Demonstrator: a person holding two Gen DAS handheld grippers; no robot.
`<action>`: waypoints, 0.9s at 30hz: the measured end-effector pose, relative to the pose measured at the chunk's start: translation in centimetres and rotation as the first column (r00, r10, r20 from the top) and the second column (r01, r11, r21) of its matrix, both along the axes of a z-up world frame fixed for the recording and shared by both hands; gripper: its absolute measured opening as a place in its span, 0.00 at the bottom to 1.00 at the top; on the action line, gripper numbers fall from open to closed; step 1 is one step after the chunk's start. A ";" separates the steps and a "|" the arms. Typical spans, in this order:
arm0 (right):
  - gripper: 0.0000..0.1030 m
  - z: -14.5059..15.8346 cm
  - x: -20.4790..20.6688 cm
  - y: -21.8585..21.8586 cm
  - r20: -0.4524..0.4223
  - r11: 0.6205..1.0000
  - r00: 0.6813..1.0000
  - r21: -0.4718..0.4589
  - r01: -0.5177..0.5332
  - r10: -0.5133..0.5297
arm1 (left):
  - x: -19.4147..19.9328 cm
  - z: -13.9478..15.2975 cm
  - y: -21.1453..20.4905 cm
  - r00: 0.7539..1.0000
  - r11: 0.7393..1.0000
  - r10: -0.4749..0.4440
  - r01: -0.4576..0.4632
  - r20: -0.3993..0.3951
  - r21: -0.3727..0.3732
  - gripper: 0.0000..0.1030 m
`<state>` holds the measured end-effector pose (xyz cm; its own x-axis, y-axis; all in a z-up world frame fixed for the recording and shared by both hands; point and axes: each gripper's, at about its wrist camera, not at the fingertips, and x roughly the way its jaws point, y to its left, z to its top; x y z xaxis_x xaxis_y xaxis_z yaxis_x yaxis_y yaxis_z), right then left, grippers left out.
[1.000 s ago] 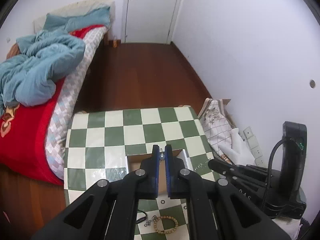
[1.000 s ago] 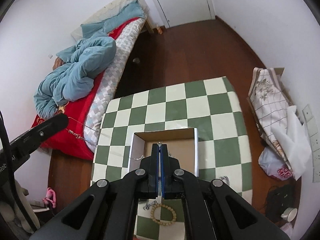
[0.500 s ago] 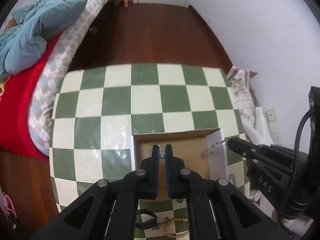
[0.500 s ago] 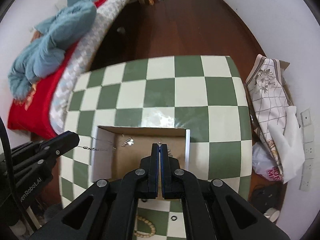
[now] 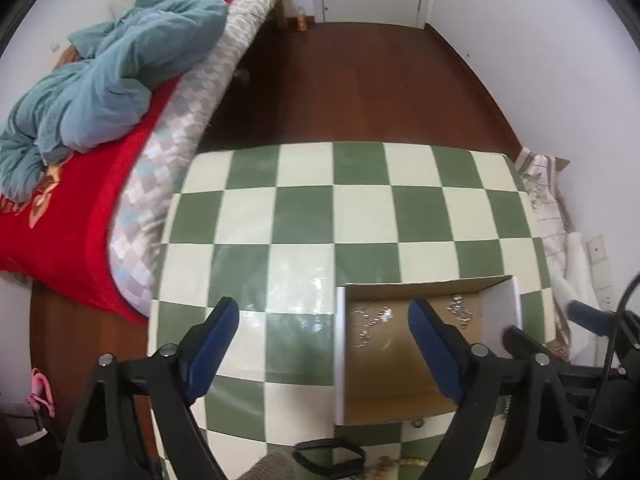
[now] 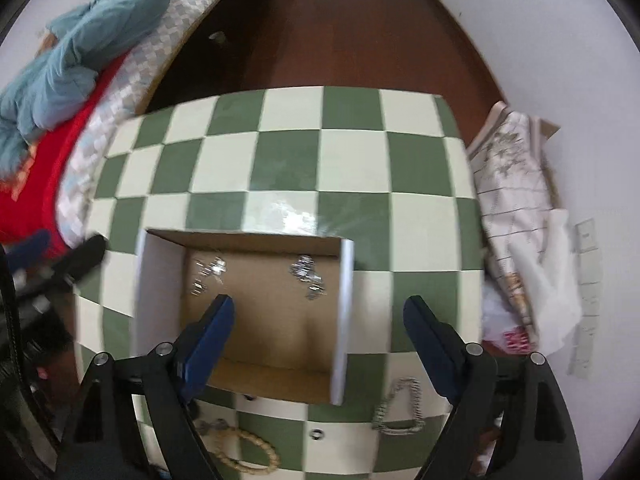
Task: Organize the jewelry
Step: 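Open both tools to drop the silver pieces into the box, then withdraw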
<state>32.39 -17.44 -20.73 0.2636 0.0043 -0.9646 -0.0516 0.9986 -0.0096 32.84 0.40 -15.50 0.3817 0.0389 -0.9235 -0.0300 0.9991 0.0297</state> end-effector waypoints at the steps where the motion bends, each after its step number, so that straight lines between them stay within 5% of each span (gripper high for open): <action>1: 0.93 -0.1 -0.4 0.0 0.003 1.000 1.000 -0.020 0.001 -0.001 | -0.2 -0.1 0.2 1.000 1.000 0.008 -0.008 0.000 0.000 1.00; 3: 1.00 -0.4 -1.2 0.0 0.007 0.998 1.000 -0.056 0.003 -0.002 | -0.9 -0.4 0.6 0.999 1.000 0.022 -0.023 0.027 0.018 1.00; 13: 1.00 -2.1 -5.4 -0.2 0.037 0.998 0.998 -0.046 0.051 -0.049 | -5.3 -1.4 0.9 0.994 0.996 0.051 -0.057 0.095 0.063 1.00; 27: 1.00 2.1 -10.4 -0.2 0.191 0.996 0.979 -0.041 0.076 -0.067 | -10.8 1.3 0.5 0.980 0.995 0.048 -0.065 0.191 0.079 1.00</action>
<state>22.01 -17.60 -18.63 0.4391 -0.0659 -0.8960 0.0275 0.9978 -0.0599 22.01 0.90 -14.15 0.5435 0.1399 -0.8277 -0.0994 0.9898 0.1021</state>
